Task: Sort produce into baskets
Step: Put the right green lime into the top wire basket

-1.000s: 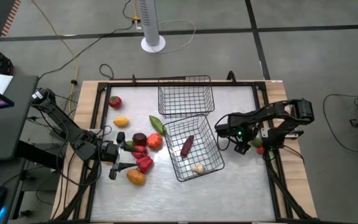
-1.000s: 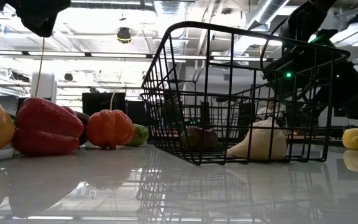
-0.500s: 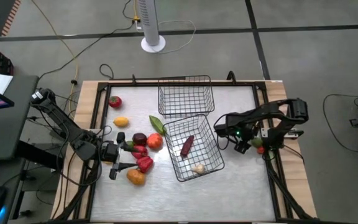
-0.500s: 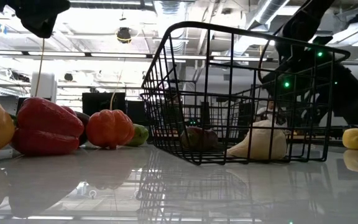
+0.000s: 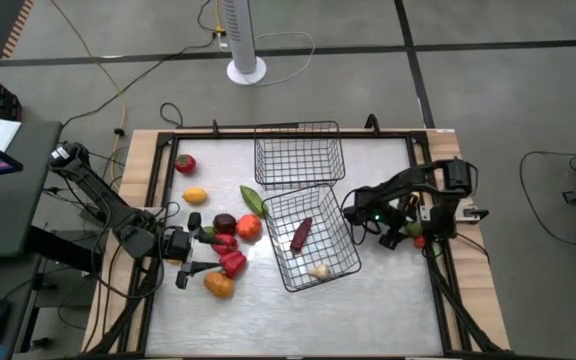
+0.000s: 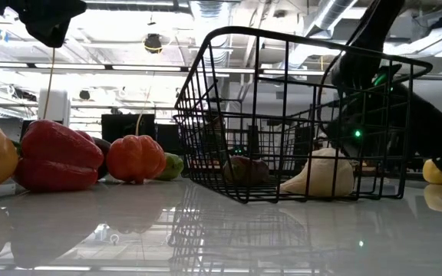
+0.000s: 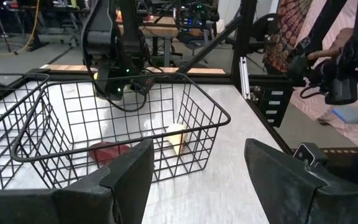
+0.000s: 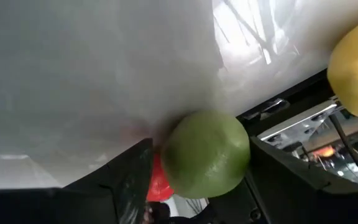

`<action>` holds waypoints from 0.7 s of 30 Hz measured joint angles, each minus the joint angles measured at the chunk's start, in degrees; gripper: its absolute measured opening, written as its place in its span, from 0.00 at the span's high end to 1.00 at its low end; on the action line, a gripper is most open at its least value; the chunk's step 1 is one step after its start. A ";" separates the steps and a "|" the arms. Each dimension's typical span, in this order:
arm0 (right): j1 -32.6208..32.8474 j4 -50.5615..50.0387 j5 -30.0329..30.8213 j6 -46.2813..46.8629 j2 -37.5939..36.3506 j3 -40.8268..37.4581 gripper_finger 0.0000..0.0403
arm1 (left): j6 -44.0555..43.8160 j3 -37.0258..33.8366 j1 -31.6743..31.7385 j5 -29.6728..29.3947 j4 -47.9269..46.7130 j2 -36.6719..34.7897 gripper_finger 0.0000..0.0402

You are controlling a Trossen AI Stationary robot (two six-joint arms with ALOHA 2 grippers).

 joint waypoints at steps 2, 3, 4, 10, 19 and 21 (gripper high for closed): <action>0.02 -0.23 -0.02 0.11 0.98 0.00 0.31 | 0.00 0.00 0.00 -0.01 0.00 0.00 0.41; 0.04 -0.32 -0.02 0.36 1.40 0.00 0.33 | 0.00 0.00 -0.02 0.00 0.00 0.00 0.41; 0.04 -0.45 -0.02 0.52 1.78 0.00 0.34 | 0.00 0.00 -0.01 -0.02 0.00 0.00 0.41; 0.06 -2.04 -0.02 1.42 2.02 0.02 0.50 | 0.00 0.00 0.00 -0.02 0.02 0.00 0.41; -2.98 -7.89 3.77 3.48 -3.49 2.46 0.48 | 0.00 0.00 -0.01 -0.36 0.05 0.00 0.41; -4.26 -9.44 5.63 4.47 -5.50 3.26 0.47 | 0.00 0.00 0.00 -0.55 0.07 0.00 0.41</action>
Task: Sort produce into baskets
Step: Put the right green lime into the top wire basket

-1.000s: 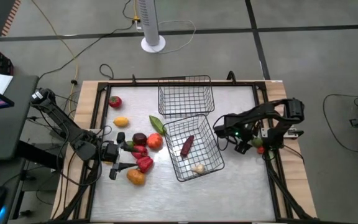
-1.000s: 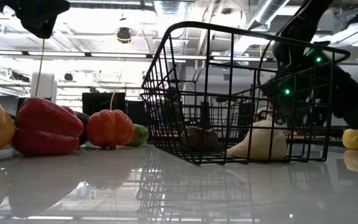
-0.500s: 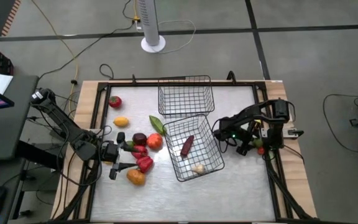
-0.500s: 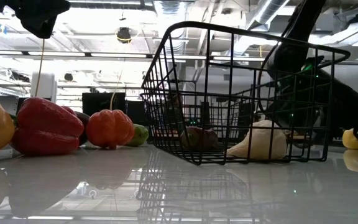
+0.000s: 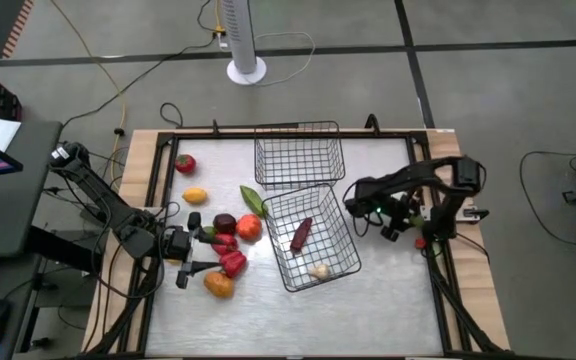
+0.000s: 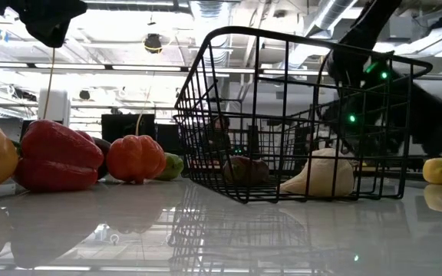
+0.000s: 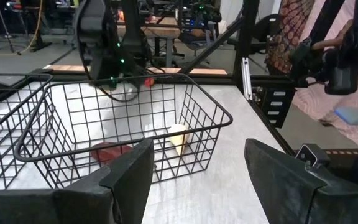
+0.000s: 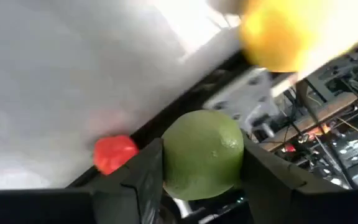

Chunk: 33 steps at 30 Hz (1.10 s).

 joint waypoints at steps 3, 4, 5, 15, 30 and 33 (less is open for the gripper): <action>-1.76 -1.90 0.88 1.02 -3.74 1.27 0.49 | 0.00 0.00 -0.02 -0.01 0.00 0.00 0.41; -2.27 -2.29 1.00 1.51 -4.96 1.76 0.49 | 0.00 0.00 0.00 -0.02 0.00 0.00 0.41; -2.68 -2.57 1.05 1.89 -6.12 2.32 0.50 | 0.00 0.00 0.00 -0.03 0.00 0.00 0.41; 0.78 4.85 -0.54 2.24 -17.19 13.02 0.48 | 0.01 0.00 0.00 -0.11 0.00 0.01 0.41; 18.01 27.63 -1.15 2.78 -19.54 29.75 0.48 | 0.02 0.00 0.00 -0.18 0.00 0.01 0.41; 20.25 32.73 -1.20 1.32 -18.96 29.77 0.48 | 0.02 0.00 -0.02 -0.34 0.02 0.00 0.41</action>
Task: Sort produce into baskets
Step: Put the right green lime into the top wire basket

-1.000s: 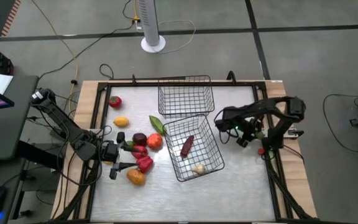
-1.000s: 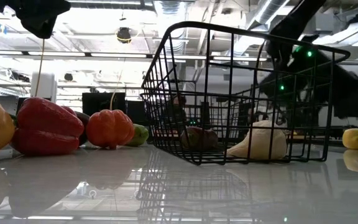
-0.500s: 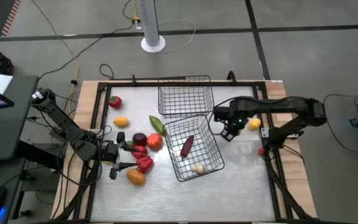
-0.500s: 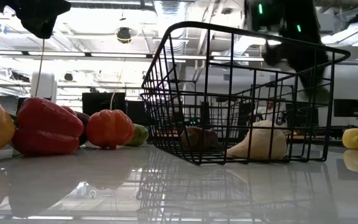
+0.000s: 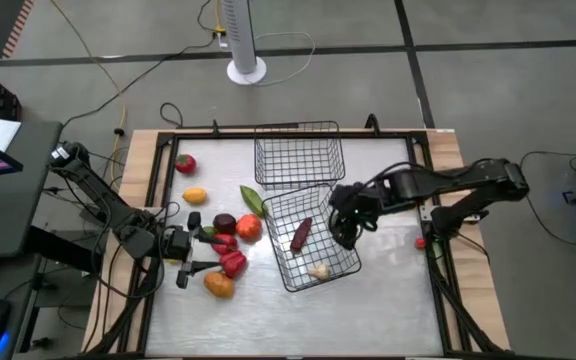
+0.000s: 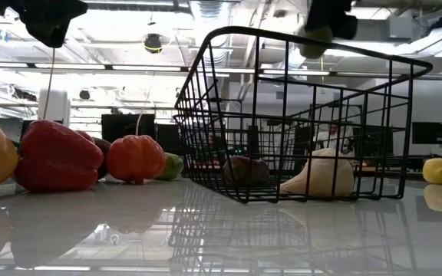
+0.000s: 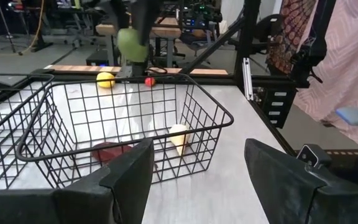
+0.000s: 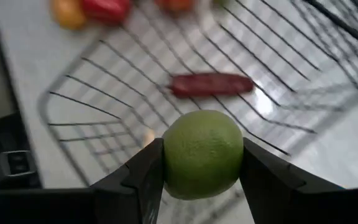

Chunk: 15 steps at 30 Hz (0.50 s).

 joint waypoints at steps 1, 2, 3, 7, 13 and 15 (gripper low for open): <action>0.56 1.06 -0.04 -0.12 0.30 0.00 0.48 | 0.00 0.00 0.00 -0.16 -0.02 0.02 0.41; 1.07 1.48 -0.08 -0.20 0.53 0.00 0.48 | 0.00 0.00 0.02 -0.21 -0.02 0.00 0.41; 1.46 1.67 -0.08 -0.22 0.75 -0.04 0.48 | 0.00 0.00 0.02 -0.25 0.00 0.00 0.41; 1.86 3.00 0.09 -2.11 2.35 0.00 0.48 | 0.00 0.00 0.02 -0.28 0.01 0.00 0.41; -1.04 8.50 11.70 -11.69 5.49 -0.02 0.48 | 0.50 0.00 0.09 -2.70 0.64 0.02 0.41; -3.14 11.20 15.92 -16.44 6.82 -0.01 0.48 | 0.16 0.00 0.11 -3.13 0.77 0.01 0.41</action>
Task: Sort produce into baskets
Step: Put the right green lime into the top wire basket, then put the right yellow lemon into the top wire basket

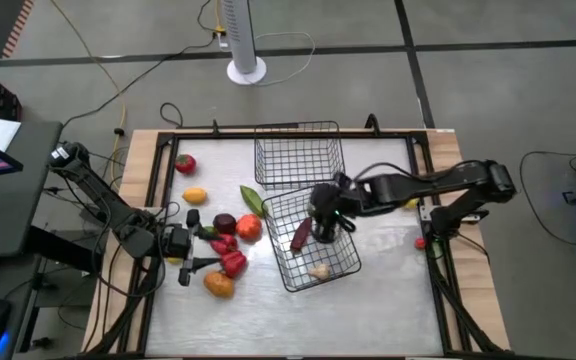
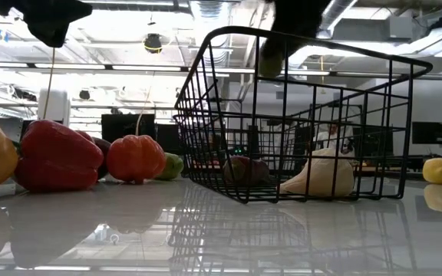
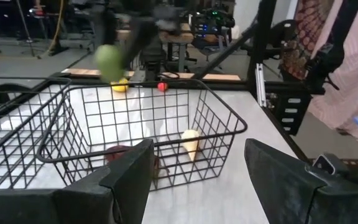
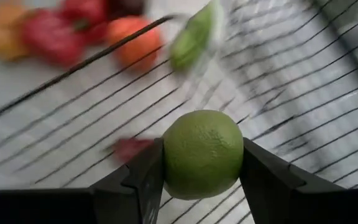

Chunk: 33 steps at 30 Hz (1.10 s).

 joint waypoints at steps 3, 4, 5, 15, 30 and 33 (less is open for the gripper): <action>-3.71 4.82 6.09 -7.01 1.43 0.00 0.48 | -0.05 0.00 0.02 -0.06 0.35 0.01 0.41; -5.04 6.19 7.21 -9.09 1.77 0.01 0.48 | -0.04 0.00 0.02 -0.10 0.45 -0.01 0.41; -6.63 7.49 8.01 -10.89 2.13 0.01 0.48 | 0.01 0.00 0.02 -0.10 0.43 0.02 0.41; -18.01 1.94 -0.91 -13.80 3.90 -0.01 0.27 | 1.52 0.00 0.02 -0.10 0.66 0.02 0.41; -28.59 -37.00 6.84 2.18 -3.65 -1.33 0.21 | 1.22 0.00 0.02 -0.10 0.94 -0.01 0.41; -30.29 -38.26 4.02 2.78 -3.60 -5.52 0.21 | 1.13 0.00 0.02 -0.10 0.94 -0.01 0.41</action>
